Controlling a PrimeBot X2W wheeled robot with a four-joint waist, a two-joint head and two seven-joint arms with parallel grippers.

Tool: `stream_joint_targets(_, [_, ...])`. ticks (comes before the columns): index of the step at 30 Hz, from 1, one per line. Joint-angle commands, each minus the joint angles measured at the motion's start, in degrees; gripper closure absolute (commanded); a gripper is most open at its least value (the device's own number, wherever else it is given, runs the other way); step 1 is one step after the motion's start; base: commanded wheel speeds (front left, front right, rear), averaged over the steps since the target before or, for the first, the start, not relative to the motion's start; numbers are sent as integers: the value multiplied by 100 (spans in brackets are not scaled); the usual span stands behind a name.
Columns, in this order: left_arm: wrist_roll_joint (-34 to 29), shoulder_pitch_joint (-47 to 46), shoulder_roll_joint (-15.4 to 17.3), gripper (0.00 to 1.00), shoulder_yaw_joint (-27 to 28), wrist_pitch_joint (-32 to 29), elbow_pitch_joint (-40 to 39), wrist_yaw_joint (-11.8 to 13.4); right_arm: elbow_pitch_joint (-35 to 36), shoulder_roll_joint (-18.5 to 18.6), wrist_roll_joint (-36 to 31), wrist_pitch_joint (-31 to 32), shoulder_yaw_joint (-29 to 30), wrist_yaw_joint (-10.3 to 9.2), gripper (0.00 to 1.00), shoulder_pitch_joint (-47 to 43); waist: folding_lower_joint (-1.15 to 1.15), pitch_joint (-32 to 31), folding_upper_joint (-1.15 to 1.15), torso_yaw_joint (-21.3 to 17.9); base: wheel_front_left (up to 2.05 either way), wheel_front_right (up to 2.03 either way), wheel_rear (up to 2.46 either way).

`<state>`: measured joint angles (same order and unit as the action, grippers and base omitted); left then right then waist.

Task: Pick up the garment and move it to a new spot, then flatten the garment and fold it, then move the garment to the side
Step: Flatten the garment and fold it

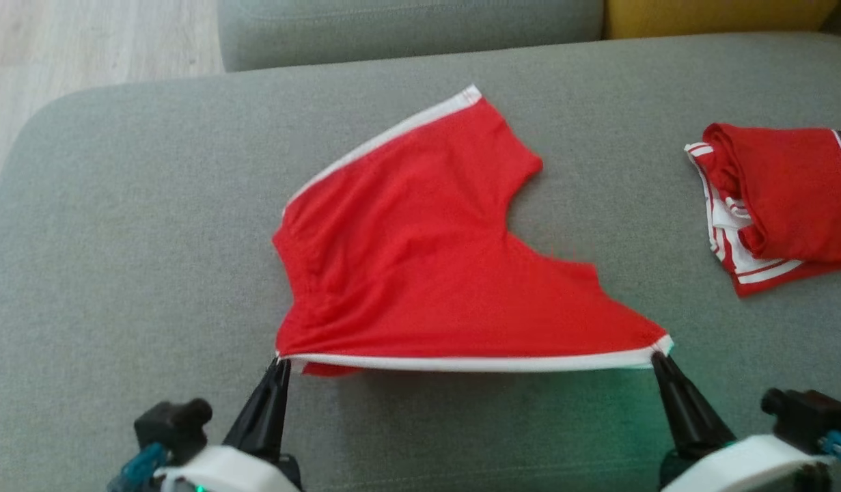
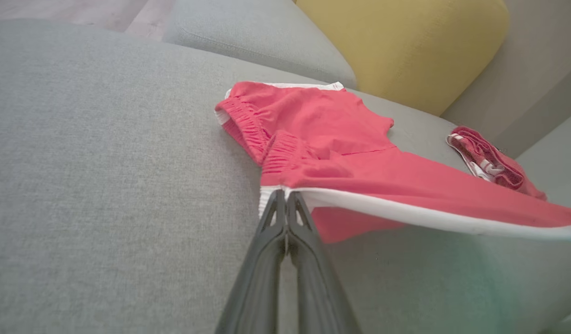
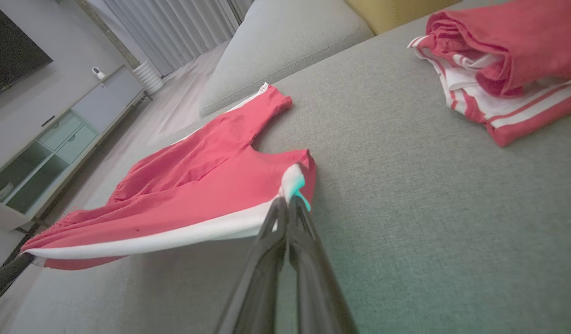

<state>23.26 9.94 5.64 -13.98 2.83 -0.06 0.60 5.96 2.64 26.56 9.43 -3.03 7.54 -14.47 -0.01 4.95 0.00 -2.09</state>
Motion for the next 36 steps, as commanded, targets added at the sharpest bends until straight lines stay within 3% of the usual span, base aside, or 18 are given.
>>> stream_joint_targets(1, [-15,-54,133,100,247,-76,-435,78,500,58,-78,182,39,-5,100,47,1,-27,0,22,0,0,0])
stream_joint_targets(7, [27,-79,203,100,147,-534,-895,121,971,29,-241,595,164,-5,100,174,1,64,0,94,0,0,0])
stream_joint_targets(14, [95,-829,250,100,154,-721,-673,-6,490,26,-291,598,23,-5,100,1301,1,555,0,236,0,0,0])
stream_joint_targets(25, [347,-2846,122,100,104,-532,484,-491,-1420,509,-254,291,-275,-5,100,4207,1,1773,0,741,0,0,0])
stream_joint_targets(36, [618,-4407,-133,100,-235,-249,1946,-703,-3767,786,-30,-272,-771,-5,100,6273,1,2187,0,1193,0,0,0])
